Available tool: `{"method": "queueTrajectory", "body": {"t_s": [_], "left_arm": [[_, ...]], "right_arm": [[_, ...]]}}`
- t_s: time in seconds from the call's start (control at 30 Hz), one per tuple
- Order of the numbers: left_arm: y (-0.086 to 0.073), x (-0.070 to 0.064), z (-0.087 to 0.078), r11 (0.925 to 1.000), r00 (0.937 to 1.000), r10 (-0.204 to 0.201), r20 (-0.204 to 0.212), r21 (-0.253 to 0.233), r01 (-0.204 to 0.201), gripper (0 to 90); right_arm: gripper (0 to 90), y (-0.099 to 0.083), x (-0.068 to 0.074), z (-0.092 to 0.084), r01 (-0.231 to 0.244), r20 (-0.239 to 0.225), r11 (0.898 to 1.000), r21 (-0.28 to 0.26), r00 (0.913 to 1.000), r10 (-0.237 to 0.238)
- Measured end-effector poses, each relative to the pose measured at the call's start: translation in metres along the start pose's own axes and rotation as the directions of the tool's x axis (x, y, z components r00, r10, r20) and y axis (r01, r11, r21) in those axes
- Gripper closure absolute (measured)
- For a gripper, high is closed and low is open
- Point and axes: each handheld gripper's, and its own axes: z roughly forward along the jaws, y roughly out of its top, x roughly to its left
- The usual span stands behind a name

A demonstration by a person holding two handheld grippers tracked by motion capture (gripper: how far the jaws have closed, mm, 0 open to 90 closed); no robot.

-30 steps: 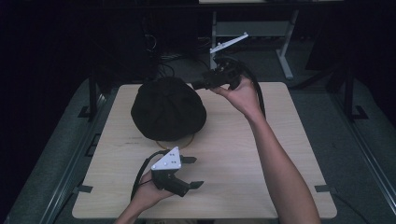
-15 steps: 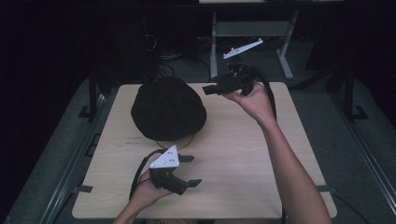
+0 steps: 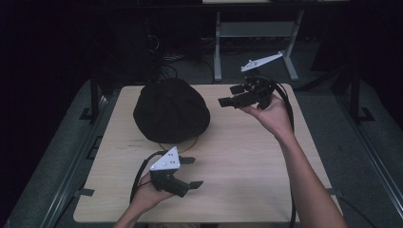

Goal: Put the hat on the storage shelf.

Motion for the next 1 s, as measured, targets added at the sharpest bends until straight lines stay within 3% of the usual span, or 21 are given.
{"method": "queueTrajectory", "body": {"t_s": [0.2,0.3,0.5,1.0], "left_arm": [[-0.001,0.002,-0.002,1.0,1.0,0.006,-0.007,0.006,-0.006,20.3],[-0.001,0.002,-0.002,0.9999,0.9999,-0.015,-0.008,-0.005,0.015,20.3],[-0.002,0.003,-0.004,0.9999,0.9998,-0.016,-0.013,0.001,0.016,20.4],[-0.005,0.005,-0.007,0.9997,0.9994,-0.024,-0.027,0.003,0.024,20.3]], "right_arm": [[24.1,-0.024,-0.003,-0.008,-0.022,0.013,1.0,0.006,0.9997,0.022],[24.1,-0.036,-0.004,-0.012,-0.037,0.02,0.999,0.007,0.9991,0.037],[23.9,-0.058,-0.008,-0.02,-0.06,0.031,0.998,0.005,0.9977,0.06],[23.9,-0.118,-0.008,-0.036,-0.112,0.065,0.994,0.002,0.9917,0.111]]}}
